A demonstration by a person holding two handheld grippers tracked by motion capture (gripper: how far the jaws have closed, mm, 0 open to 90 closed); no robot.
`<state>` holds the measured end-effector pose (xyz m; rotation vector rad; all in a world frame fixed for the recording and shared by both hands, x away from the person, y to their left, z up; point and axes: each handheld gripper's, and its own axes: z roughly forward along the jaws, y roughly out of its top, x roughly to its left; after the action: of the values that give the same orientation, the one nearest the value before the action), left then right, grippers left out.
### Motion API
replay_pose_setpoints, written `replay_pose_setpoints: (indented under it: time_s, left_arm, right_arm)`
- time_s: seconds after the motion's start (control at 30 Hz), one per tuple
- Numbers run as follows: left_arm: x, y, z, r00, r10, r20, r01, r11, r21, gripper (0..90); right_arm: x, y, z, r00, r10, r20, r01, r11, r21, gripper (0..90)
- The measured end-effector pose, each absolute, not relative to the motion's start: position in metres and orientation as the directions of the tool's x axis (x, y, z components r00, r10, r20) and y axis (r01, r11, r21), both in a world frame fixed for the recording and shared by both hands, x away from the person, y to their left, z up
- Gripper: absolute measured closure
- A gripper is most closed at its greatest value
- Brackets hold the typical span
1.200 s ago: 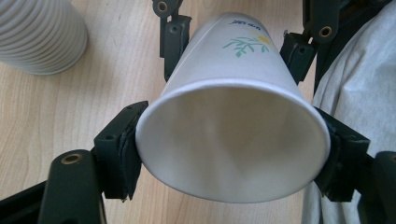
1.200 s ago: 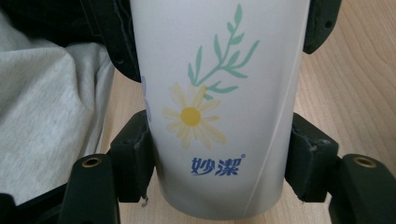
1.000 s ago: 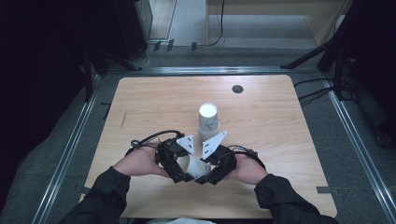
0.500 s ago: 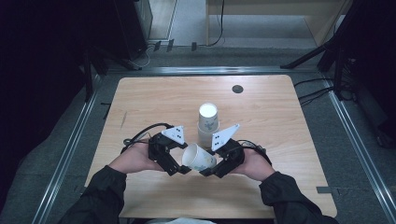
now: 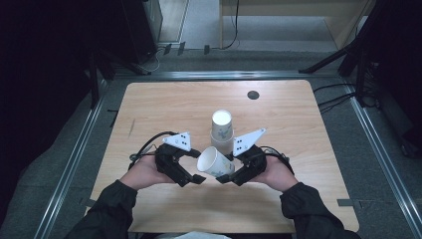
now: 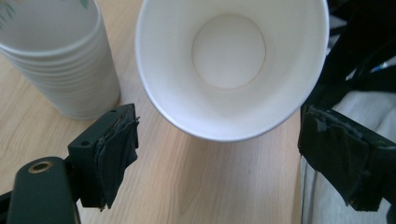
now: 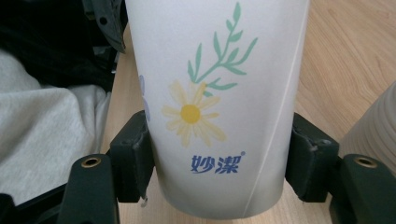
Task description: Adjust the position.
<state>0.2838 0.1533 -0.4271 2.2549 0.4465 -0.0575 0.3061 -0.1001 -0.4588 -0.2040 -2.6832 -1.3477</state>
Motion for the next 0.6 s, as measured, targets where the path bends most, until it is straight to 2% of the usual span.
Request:
replay_pose_setpoints:
  time_s: [0.13,0.6]
  left_arm:
    - [0.2843,0.1544,-0.4256,0.929,0.301,-0.214,0.353,-0.549,0.758,12.7]
    - [0.2806,0.1502,-0.4266,0.923,0.31,-0.227,0.349,-0.43,0.833,13.3]
  right_arm:
    - [0.3068,-0.1003,-0.4582,-0.982,0.058,0.178,0.178,0.58,0.795,34.5]
    - [0.3051,-0.0936,-0.4584,-0.978,0.027,0.207,0.189,0.54,0.82,34.5]
